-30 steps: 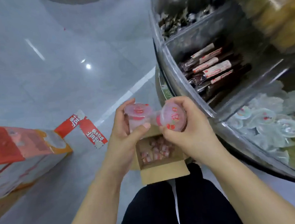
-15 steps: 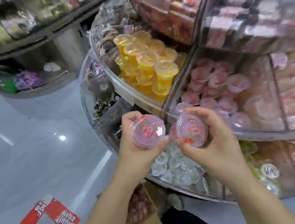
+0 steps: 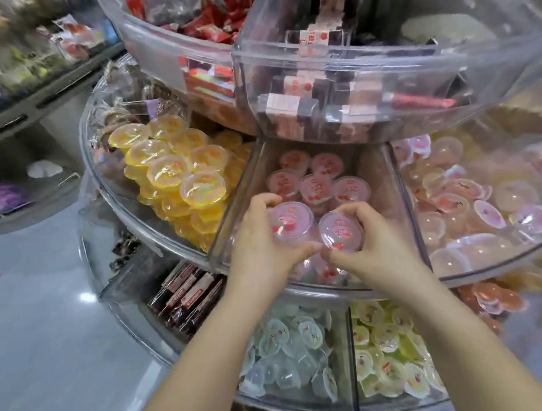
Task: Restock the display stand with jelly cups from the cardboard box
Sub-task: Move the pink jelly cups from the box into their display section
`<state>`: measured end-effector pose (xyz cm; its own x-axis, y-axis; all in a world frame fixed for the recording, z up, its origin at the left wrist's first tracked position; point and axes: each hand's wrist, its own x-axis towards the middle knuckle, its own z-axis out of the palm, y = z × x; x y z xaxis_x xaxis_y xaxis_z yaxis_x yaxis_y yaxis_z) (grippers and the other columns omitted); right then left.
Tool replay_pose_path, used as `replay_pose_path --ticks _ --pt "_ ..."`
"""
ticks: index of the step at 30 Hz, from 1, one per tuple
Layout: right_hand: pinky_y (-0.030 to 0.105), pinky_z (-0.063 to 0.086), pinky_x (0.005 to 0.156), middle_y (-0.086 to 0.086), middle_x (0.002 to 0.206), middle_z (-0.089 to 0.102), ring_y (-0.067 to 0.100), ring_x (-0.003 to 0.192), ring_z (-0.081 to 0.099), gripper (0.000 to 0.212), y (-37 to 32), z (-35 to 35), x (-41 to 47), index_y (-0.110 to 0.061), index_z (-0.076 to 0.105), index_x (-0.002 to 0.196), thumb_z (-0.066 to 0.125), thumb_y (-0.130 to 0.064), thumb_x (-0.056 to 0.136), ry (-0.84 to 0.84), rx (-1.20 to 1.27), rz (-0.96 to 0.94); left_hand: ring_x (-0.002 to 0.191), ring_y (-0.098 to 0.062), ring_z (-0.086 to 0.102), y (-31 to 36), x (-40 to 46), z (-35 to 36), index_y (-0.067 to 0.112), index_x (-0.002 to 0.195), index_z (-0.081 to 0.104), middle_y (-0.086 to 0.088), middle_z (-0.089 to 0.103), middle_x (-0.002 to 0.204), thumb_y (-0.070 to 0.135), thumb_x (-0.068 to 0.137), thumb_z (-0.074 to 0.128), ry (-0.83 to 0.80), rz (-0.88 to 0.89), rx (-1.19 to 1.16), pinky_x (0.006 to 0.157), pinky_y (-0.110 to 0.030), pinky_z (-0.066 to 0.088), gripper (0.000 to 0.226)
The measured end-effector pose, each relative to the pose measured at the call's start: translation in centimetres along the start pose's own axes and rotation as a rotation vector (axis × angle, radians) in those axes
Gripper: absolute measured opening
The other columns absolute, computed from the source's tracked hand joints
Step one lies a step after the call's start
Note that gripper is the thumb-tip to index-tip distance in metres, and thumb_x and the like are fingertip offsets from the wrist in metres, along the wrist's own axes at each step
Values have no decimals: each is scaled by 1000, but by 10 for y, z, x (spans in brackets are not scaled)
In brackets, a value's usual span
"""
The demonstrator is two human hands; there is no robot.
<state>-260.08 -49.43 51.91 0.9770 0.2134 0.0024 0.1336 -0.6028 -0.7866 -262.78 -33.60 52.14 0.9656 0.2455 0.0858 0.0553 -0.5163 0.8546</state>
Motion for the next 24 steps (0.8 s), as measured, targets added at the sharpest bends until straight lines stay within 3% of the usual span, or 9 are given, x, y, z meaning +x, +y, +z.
replay_pose_path --ticks 3,6,8,11,13,15,20,24 --pt "21 37 66 -14 101 50 8 89 52 44 3 9 19 -32 47 103 74 -33 68 -59 -170 21 98 -20 53 -3 25 7 17 108 47 1 50 110 34 59 85 -1 -20 261 75 -27 39 64" --pt "24 37 71 -2 112 58 20 98 58 49 4 18 33 -22 50 114 72 -29 71 -53 -227 14 100 -32 56 -9 37 19 12 110 42 -7 46 115 27 70 79 -58 -30 408 74 -36 42 56" --pt "24 38 74 2 116 59 22 103 58 47 7 21 38 -18 50 116 70 -25 74 -56 -184 11 102 -36 56 -16 41 26 8 113 37 -12 44 119 18 77 70 -136 -57 429 75 -37 42 49" --pt "24 40 72 -4 104 61 15 92 56 37 11 19 41 -23 53 107 70 -25 74 -75 -59 51 107 -32 57 -25 47 23 6 117 38 -13 53 121 20 77 69 -247 -196 301 82 -33 45 51" --pt "20 41 65 -13 92 57 10 87 54 35 15 16 42 -27 51 98 74 -26 72 -102 6 101 106 -29 59 -27 50 18 8 116 46 -11 62 115 22 73 73 -224 -264 214 84 -32 48 53" --pt "12 40 60 -15 88 55 9 86 55 35 17 16 42 -30 50 92 76 -25 70 -107 34 128 103 -28 60 -27 48 18 11 115 51 -10 65 111 22 71 76 -156 -257 270 76 -27 45 51" --pt "26 45 71 -1 96 66 20 92 62 25 11 22 45 -20 60 95 72 -22 73 -26 9 121 99 -36 62 -18 45 27 5 107 44 -17 65 105 25 82 68 -15 -182 628 68 -33 44 40" --pt "28 48 75 -1 98 68 19 92 62 26 9 23 45 -18 63 101 70 -23 76 -56 9 110 100 -37 61 -18 47 28 3 106 43 -18 64 106 26 84 65 -36 -185 688 70 -37 46 39"
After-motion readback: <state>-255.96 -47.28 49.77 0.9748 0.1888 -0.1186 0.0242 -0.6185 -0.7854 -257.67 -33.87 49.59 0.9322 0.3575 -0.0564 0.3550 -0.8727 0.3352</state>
